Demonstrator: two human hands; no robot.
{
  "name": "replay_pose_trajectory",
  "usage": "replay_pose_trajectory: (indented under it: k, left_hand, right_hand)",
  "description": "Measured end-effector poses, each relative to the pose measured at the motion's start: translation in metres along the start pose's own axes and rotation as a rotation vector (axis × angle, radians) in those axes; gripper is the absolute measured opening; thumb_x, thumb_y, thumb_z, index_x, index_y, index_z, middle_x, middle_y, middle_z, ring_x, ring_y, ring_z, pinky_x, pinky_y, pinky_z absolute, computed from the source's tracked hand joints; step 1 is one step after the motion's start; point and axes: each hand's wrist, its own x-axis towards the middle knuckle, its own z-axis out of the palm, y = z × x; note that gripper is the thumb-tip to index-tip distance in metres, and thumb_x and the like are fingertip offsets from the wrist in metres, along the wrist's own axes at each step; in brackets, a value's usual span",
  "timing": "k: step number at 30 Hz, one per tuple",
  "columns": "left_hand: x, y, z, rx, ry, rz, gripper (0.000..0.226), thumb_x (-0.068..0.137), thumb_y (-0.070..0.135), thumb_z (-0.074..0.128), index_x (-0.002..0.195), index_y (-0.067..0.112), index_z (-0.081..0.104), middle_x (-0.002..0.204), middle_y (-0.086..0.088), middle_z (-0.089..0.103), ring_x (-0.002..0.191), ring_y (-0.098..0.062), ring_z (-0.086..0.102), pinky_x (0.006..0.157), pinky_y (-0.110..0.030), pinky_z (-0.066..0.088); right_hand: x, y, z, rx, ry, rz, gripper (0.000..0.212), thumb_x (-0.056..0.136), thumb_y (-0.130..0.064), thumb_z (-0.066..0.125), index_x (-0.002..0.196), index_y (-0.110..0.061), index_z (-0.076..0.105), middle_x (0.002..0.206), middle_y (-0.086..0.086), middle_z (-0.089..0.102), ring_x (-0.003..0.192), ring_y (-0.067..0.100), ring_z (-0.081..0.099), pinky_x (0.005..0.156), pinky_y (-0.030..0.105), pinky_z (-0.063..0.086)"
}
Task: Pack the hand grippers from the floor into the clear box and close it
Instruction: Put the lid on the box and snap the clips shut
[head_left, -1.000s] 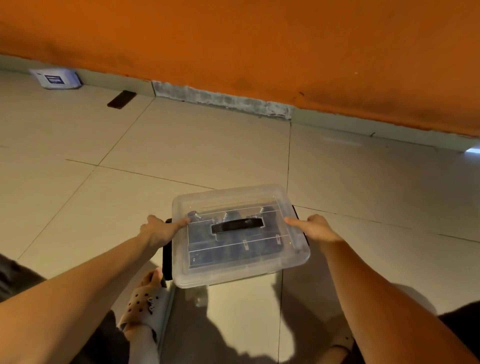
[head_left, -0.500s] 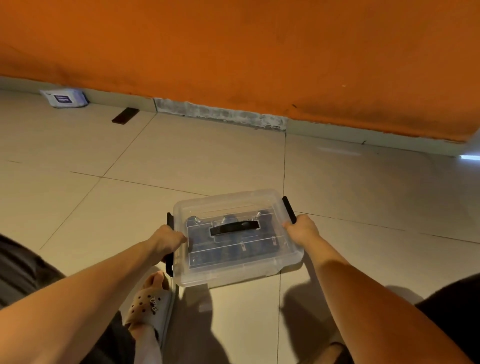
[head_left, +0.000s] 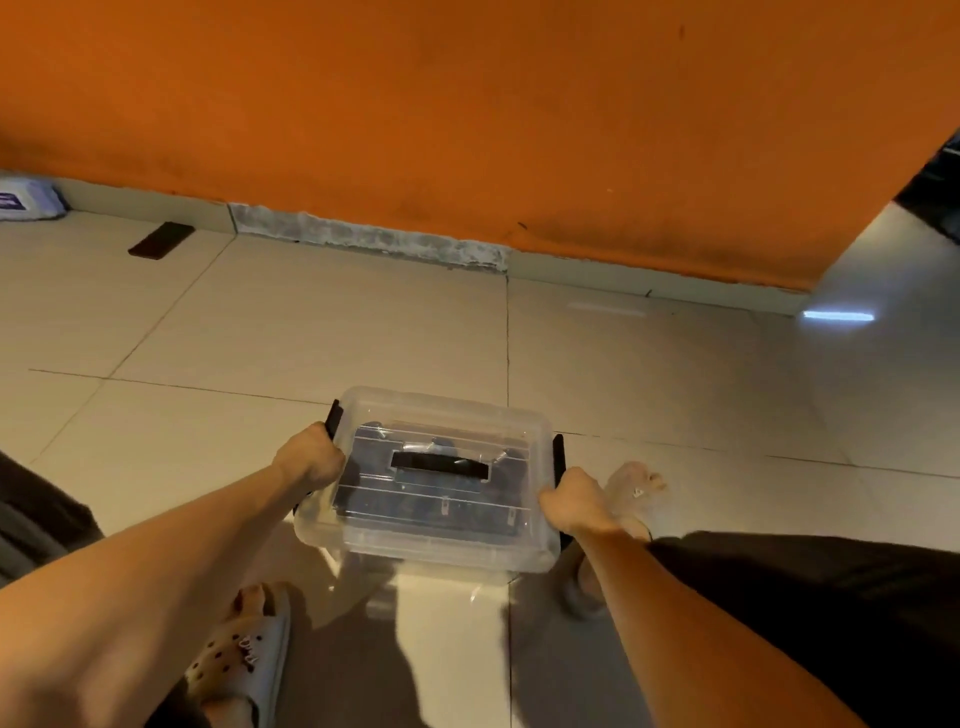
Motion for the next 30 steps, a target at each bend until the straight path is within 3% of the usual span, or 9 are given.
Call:
replay_pose_trajectory:
  k: [4,9,15,18,24,30]
  left_hand:
    - [0.021,0.01,0.001,0.029,0.01,0.027,0.034,0.096,0.016,0.06,0.129,0.005,0.06,0.119,-0.019,0.068,0.104,-0.04,0.063,0.091,-0.045,0.053]
    - [0.026,0.027,0.001,0.044,-0.021,-0.007,0.033,0.097,0.016,0.06,0.127,0.002,0.061,0.118,-0.018,0.067,0.102,-0.036,0.064,0.091,-0.043,0.053]
    - [0.012,0.028,0.011,-0.182,-0.042,0.003,0.045,0.1,0.016,0.058,0.142,0.003,0.048,0.131,-0.021,0.064,0.104,-0.033,0.059,0.094,-0.039,0.044]
    - [0.033,0.036,0.005,-0.24,-0.005,0.004,0.048,0.1,0.017,0.057,0.145,0.005,0.048,0.134,-0.021,0.063,0.118,-0.04,0.06,0.103,-0.043,0.046]
    - [0.084,0.075,-0.028,-0.32,-0.006,0.029,0.049,0.099,0.019,0.058,0.147,0.009,0.049,0.131,-0.017,0.065,0.111,-0.039,0.063,0.103,-0.051,0.05]
    - [0.156,0.109,-0.056,-0.375,0.02,0.023,0.053,0.092,0.013,0.061,0.144,0.012,0.052,0.128,-0.015,0.066,0.11,-0.039,0.064,0.102,-0.051,0.051]
  right_hand:
    - [0.013,0.004,0.0,-0.065,0.021,-0.006,0.013,0.101,-0.026,0.054,0.095,-0.015,0.054,0.096,0.007,0.062,0.087,0.022,0.063,0.076,0.032,0.053]
    - [0.045,-0.002,-0.015,0.008,0.048,-0.017,0.013,0.098,-0.027,0.062,0.099,-0.014,0.063,0.097,0.007,0.069,0.086,0.024,0.068,0.082,0.037,0.06]
    - [0.074,-0.017,-0.019,0.157,0.089,0.086,0.017,0.097,-0.027,0.057,0.106,-0.013,0.06,0.099,0.005,0.067,0.087,0.026,0.065,0.082,0.041,0.058]
    - [0.086,-0.029,-0.023,0.293,0.109,0.1,0.026,0.096,-0.029,0.053,0.116,-0.016,0.059,0.095,0.002,0.065,0.086,0.026,0.063,0.08,0.038,0.056]
    - [0.128,-0.06,-0.042,0.307,0.186,0.142,0.032,0.093,-0.028,0.056,0.121,-0.013,0.064,0.109,0.013,0.07,0.087,0.031,0.06,0.078,0.036,0.051]
    - [0.196,-0.111,-0.072,0.356,0.253,0.127,0.028,0.092,-0.026,0.057,0.115,-0.014,0.068,0.099,0.012,0.069,0.087,0.033,0.064,0.079,0.039,0.055]
